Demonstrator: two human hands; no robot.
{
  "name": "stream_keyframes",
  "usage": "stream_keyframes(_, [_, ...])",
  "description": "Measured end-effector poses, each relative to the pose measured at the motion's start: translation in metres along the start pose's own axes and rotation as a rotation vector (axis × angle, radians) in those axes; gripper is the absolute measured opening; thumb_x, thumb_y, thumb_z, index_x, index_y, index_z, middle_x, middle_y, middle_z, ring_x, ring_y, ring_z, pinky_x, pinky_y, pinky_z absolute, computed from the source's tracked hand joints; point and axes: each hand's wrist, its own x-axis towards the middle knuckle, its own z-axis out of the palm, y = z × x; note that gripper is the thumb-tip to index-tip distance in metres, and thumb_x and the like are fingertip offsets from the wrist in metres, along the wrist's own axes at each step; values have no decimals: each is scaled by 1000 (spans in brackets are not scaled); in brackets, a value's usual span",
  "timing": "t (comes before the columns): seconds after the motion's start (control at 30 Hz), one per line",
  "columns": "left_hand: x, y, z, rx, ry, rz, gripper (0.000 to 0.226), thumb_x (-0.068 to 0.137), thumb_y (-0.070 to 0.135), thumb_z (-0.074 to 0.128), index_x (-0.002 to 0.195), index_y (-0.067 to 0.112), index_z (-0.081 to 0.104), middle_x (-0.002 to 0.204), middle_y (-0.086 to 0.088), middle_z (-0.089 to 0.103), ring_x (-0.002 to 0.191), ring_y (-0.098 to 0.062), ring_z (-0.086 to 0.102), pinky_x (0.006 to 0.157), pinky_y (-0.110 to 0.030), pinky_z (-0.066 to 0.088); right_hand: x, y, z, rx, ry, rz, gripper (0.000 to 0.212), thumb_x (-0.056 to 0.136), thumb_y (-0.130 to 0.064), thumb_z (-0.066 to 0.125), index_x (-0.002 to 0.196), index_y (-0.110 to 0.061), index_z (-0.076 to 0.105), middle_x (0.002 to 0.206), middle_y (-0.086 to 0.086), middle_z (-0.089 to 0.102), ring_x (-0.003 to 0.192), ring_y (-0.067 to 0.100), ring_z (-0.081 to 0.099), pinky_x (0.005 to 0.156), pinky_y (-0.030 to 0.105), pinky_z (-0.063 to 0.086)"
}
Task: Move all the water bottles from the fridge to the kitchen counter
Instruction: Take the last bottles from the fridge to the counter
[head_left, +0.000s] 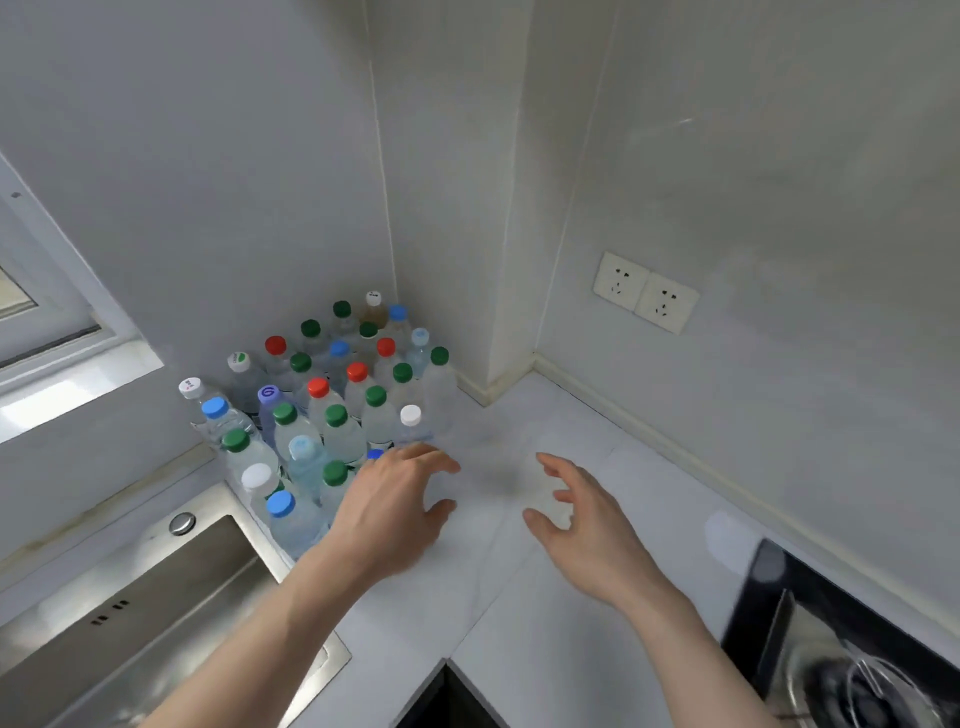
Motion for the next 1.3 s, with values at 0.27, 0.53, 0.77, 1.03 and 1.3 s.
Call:
stream_keyframes(0.27, [-33,85,21,-28,-85,170,37,94,42,67,130,38,60,137,22,55,125,-9,54,102,-28,45,-93,49,-35,81,113,109,60,101,-39,59,153,-48,31,151,-28,37,135,-3,41,112,25,37])
stream_keyframes(0.53, [-52,162,59,-38,-304,463,47,94,46,64,140,42,53,153,24,41,139,-8,43,111,-24,35,-199,90,-51,191,325,304,63,100,-40,61,156,-47,31,156,-27,34,144,-2,34,105,14,36])
stream_keyframes(0.77, [-39,222,94,-105,-505,837,51,97,47,60,146,44,44,159,26,29,144,-2,29,117,-17,21,-275,102,-50,293,646,525,66,99,-36,66,156,-45,35,159,-29,33,145,-9,30,119,17,26])
stream_keyframes(1.03, [-82,276,122,-154,-690,1158,54,96,46,63,147,40,46,161,20,29,147,-7,29,121,-23,21,-372,83,-21,275,930,775,64,99,-33,65,156,-43,37,163,-26,27,143,-8,33,111,6,28])
stream_keyframes(1.3, [-169,349,115,-156,-739,1466,51,98,50,58,146,46,43,161,25,24,149,-5,23,123,-29,21,-481,53,8,256,1222,959,64,98,-36,66,154,-48,37,163,-27,27,145,2,40,115,16,29])
